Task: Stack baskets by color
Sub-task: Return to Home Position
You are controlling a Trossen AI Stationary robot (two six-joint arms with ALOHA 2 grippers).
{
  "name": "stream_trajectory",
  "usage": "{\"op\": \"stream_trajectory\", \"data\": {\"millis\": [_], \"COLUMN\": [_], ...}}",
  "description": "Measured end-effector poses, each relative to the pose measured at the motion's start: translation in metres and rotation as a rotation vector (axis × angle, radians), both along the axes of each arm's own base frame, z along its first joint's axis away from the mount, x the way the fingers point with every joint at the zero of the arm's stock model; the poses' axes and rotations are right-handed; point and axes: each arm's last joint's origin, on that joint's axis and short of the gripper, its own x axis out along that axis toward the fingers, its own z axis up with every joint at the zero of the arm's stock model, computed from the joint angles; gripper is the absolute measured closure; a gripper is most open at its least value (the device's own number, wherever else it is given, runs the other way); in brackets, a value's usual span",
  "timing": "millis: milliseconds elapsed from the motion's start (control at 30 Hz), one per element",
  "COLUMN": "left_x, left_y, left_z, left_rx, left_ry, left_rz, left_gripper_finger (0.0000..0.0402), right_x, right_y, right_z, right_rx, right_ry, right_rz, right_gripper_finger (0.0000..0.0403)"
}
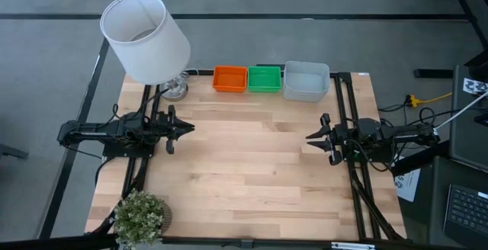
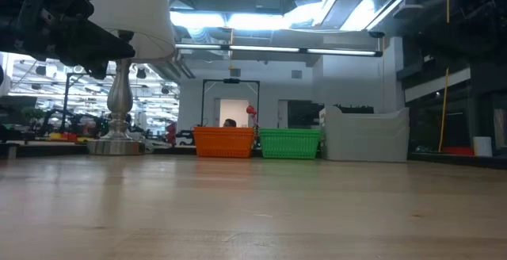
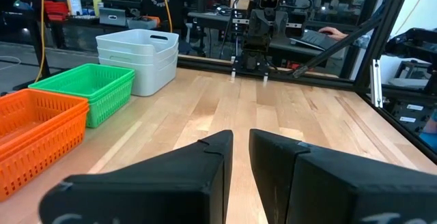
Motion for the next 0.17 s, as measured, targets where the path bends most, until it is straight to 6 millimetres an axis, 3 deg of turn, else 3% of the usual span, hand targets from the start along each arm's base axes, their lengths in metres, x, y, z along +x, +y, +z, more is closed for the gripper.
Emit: {"op": "stream_trajectory", "data": {"millis": [167], "left_x": [0.0], "left_y": [0.0], "left_z": [0.0], "left_rx": [0.0], "left_ry": [0.0], "left_rz": [0.0], "left_gripper_finger": [0.036], "right_x": [0.0], "right_y": [0.0], "right_z": [0.0], "right_rx": [0.0], "right_ry": [0.0], "right_rz": [0.0], "right_gripper_finger": [0.0315]}}
